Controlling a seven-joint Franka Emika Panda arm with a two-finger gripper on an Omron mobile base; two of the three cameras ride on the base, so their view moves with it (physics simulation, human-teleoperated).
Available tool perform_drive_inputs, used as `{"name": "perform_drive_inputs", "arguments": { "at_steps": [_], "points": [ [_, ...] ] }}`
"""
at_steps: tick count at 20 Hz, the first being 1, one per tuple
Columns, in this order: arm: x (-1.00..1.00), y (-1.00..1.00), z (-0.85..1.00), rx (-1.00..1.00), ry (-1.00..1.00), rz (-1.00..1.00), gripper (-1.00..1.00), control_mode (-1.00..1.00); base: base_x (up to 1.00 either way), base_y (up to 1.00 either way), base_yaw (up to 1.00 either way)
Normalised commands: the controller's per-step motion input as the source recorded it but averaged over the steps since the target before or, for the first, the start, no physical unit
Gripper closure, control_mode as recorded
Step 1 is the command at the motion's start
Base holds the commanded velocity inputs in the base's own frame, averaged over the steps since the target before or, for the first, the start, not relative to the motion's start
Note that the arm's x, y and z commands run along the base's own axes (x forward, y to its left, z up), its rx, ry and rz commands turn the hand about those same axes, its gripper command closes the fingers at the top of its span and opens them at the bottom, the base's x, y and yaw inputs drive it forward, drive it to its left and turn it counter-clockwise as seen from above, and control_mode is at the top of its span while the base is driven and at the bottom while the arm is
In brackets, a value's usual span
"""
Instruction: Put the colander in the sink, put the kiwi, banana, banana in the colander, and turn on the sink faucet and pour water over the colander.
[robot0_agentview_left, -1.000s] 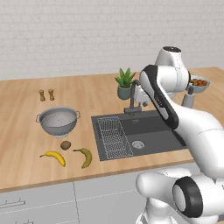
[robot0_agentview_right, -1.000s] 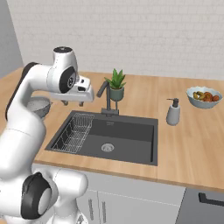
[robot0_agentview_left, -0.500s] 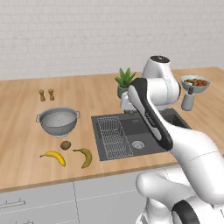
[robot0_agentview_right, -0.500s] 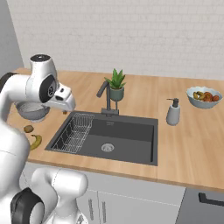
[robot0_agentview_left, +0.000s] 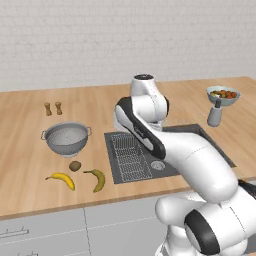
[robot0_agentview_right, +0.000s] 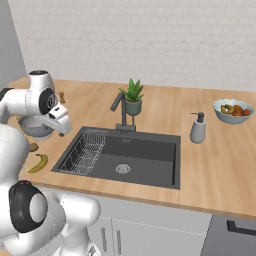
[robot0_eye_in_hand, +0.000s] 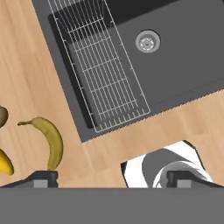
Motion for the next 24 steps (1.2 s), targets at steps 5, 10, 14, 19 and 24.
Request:
{"name": "perform_drive_inputs", "arguments": {
  "at_steps": [5,10,14,19,24],
  "points": [
    [0.61,0.61,-0.22,0.10,0.24,-0.09,-1.00,-1.00,0.00,0.00,0.00],
    [0.43,0.63,-0.24,0.07,0.08,-0.08,-1.00,-1.00,0.00,0.00,0.00],
    [0.55,0.49,-0.19,0.05,0.02,-0.10,-1.00,-1.00,0.00,0.00,0.00],
    [0.35,0.44,-0.19,0.13,0.00,-0.08,-1.00,-1.00,0.00,0.00,0.00],
    [0.29,0.40,-0.28,0.12,0.00,-0.09,-1.00,-1.00,0.00,0.00,0.00]
  ]
}}
